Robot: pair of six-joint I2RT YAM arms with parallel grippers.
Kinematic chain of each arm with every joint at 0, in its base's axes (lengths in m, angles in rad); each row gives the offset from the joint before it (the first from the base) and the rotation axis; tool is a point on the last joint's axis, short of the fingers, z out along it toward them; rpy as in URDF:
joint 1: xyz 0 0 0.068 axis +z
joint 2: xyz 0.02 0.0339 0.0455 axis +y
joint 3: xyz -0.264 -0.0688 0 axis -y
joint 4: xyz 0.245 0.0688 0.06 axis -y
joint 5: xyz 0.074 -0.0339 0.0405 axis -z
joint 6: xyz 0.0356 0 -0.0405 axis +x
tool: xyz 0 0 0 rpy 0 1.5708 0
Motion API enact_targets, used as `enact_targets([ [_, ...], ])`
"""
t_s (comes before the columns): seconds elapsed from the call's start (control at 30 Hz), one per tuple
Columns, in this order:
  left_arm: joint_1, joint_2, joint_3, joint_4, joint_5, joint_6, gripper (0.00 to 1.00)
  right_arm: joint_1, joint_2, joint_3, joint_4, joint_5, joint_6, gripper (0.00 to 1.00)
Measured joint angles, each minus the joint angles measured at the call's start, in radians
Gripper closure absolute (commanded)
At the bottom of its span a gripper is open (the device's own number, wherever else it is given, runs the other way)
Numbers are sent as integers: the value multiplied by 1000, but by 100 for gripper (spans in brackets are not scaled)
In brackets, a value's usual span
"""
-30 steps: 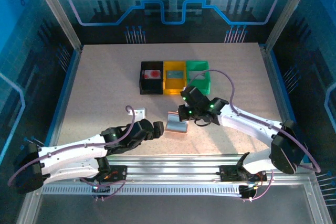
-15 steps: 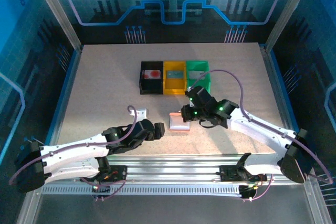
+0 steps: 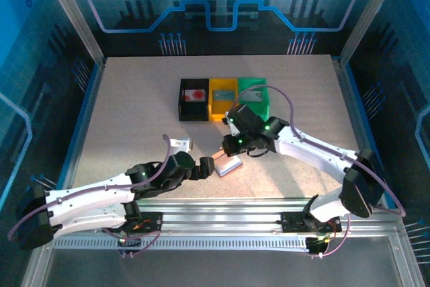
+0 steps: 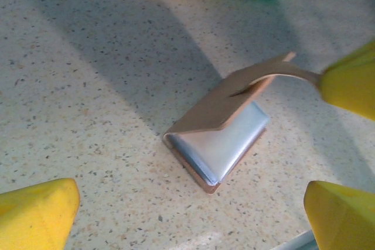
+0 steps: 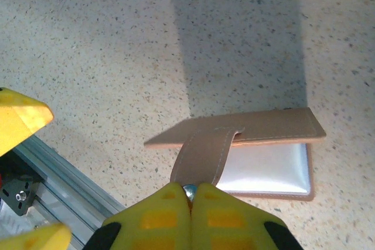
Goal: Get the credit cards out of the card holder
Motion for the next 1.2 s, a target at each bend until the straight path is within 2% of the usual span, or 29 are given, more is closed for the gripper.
enact_targets([
  [0.43, -8, -56, -53, 22, 10, 10, 1, 56, 313, 198, -39, -96, -103, 99],
  [0.57, -11, -56, -55, 21, 10, 10, 1, 77, 355, 242, -45, -109, -116, 82],
  [0.7, -12, -56, -55, 20, 10, 8, 1, 80, 366, 254, -51, -120, -128, 68],
  [0.87, -17, -57, -57, 19, 10, 7, 1, 80, 365, 256, -63, -126, -147, 60],
  [0.97, -18, -58, -57, 17, 10, 6, 1, 81, 349, 256, -77, -130, -148, 51],
  [1.2, -22, -63, -57, 3, 5, 0, 1, 78, 221, 256, -99, -129, -157, 35],
])
